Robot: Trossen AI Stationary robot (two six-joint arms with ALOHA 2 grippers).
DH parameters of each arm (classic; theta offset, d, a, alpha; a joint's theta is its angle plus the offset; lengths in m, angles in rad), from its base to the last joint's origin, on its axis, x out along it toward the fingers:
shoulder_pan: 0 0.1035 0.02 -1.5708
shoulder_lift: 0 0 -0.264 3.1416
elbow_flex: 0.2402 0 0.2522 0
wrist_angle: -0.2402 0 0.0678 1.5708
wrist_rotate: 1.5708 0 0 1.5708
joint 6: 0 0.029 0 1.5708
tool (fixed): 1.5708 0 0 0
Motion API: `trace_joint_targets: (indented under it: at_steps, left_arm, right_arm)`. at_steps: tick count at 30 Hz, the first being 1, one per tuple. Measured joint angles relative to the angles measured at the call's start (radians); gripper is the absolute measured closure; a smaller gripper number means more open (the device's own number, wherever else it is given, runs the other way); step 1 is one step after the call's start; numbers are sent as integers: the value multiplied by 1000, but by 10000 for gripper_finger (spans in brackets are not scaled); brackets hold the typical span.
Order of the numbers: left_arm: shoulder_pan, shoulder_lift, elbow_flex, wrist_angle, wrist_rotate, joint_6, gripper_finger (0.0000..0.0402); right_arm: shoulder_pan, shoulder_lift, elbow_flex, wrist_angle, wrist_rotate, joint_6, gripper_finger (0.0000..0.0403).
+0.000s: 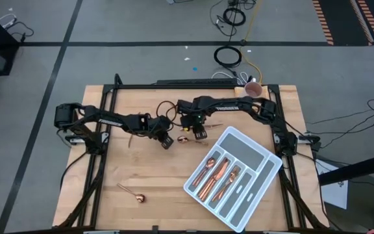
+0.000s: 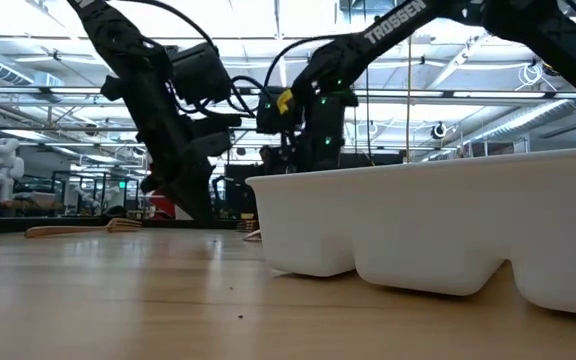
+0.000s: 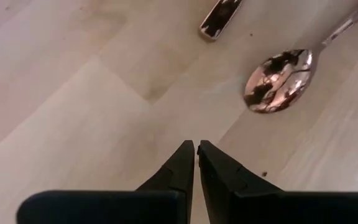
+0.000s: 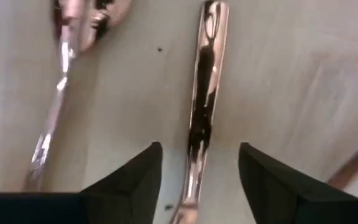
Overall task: Sort silverware
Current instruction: Put the gold spoon into the cutlery tray with the other gold spoon
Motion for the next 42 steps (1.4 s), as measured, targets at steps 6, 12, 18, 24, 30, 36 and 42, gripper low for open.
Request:
trace_joint_targets:
  at_steps: [6,12,18,24,30,36,42]
  left_arm:
    - [0,0,1,-18,-1,6,370]
    - [-1,-2,1,-34,-4,7,370]
    - [0,-2,2,-36,-4,7,370]
    - [0,-2,2,-40,-4,8,370]
    - [0,-2,2,-40,-4,8,370]
    - [0,-2,3,-41,-4,10,370]
    - [0,-2,3,-72,-4,28,370]
  right_arm:
    - [-6,79,8,-2,-6,58,219]
    - [2,98,11,-6,19,103,373]
    - [2,97,9,6,22,153,397]
    - [7,44,0,13,21,172,401]
    - [-8,-12,-6,26,29,199,401]
    - [-16,-42,-5,23,48,186,399]
    - [-46,-46,-1,-149,51,36,390]
